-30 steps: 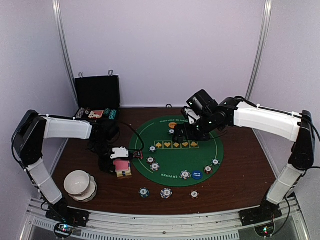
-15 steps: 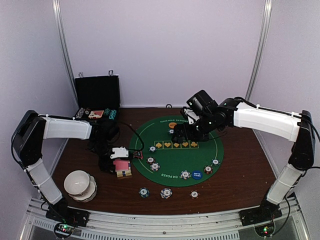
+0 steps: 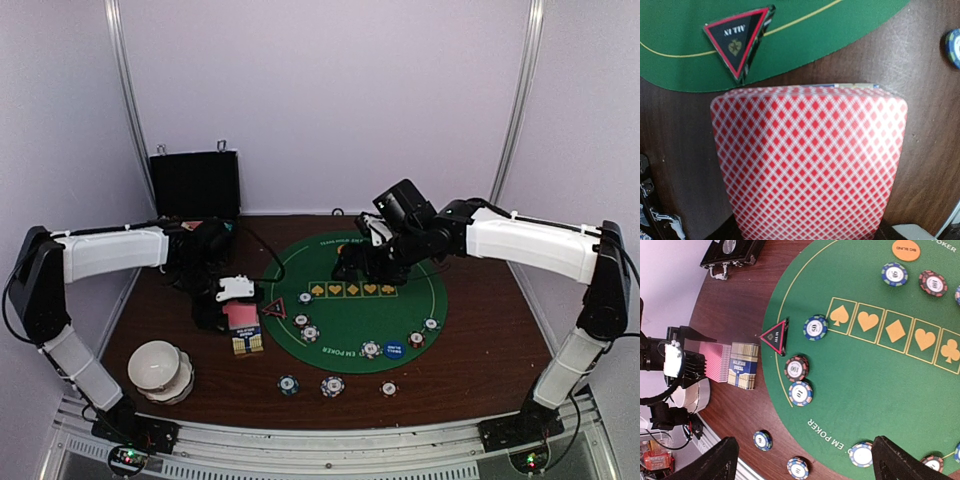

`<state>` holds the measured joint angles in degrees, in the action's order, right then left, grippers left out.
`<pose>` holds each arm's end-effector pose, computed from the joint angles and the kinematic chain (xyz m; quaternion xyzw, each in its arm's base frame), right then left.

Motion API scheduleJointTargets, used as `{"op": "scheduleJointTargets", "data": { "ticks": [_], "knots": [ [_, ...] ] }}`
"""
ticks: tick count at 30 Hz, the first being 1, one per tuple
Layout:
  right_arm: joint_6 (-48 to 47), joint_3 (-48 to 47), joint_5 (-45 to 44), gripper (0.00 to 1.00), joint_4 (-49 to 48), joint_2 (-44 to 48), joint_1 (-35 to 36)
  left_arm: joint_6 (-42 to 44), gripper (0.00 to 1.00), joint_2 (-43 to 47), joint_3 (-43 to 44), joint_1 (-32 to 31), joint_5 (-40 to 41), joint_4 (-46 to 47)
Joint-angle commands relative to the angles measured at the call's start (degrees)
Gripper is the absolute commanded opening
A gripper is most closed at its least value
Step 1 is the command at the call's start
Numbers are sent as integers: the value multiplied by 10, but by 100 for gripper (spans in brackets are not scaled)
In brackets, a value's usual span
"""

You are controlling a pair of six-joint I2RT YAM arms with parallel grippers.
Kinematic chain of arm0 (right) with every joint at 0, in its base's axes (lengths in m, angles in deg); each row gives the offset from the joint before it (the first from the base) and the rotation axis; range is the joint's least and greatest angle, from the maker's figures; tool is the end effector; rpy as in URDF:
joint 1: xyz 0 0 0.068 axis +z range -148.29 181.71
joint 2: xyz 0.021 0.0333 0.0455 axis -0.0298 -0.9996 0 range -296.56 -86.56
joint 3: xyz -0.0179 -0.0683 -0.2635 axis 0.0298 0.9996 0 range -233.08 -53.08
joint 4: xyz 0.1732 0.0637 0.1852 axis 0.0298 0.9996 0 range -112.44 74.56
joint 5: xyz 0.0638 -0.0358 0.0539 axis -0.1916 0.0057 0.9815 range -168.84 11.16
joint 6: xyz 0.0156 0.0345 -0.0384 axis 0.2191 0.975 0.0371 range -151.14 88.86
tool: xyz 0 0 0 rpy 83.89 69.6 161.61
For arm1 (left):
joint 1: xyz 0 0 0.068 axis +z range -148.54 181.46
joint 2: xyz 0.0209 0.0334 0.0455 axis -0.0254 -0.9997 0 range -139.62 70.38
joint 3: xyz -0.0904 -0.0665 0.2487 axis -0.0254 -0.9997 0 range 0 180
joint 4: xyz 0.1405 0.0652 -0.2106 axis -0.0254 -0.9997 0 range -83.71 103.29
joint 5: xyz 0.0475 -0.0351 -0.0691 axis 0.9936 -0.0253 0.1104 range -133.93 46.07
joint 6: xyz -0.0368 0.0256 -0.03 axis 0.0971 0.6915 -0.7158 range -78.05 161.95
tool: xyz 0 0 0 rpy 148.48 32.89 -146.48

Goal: Distribute texas hold em gaming equipment

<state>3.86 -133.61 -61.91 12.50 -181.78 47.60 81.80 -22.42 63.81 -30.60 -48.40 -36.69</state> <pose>0.2474 0.2702 0.2900 -0.1387 0.9193 0.3266 0.1701 0.2504 -0.1601 0.2035 0.5870 0.8029 -0.0323 0.0985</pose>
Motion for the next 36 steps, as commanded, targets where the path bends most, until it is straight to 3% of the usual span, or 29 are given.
{"op": "scheduleJointTargets", "data": {
  "ticks": [1,13,22,36],
  "knots": [
    [51,16,86,96,-82,-13,1,-23,0,34,47,-7,-41,-46],
    [164,-18,265,96,-268,-116,12,-51,0,29,146,-15,-83,-114],
    [228,-42,306,90,-371,-167,27,-53,0,28,161,-21,-85,-120],
    [283,-68,334,76,-450,-229,40,-57,0,28,165,-23,-85,-120]
  ]
}}
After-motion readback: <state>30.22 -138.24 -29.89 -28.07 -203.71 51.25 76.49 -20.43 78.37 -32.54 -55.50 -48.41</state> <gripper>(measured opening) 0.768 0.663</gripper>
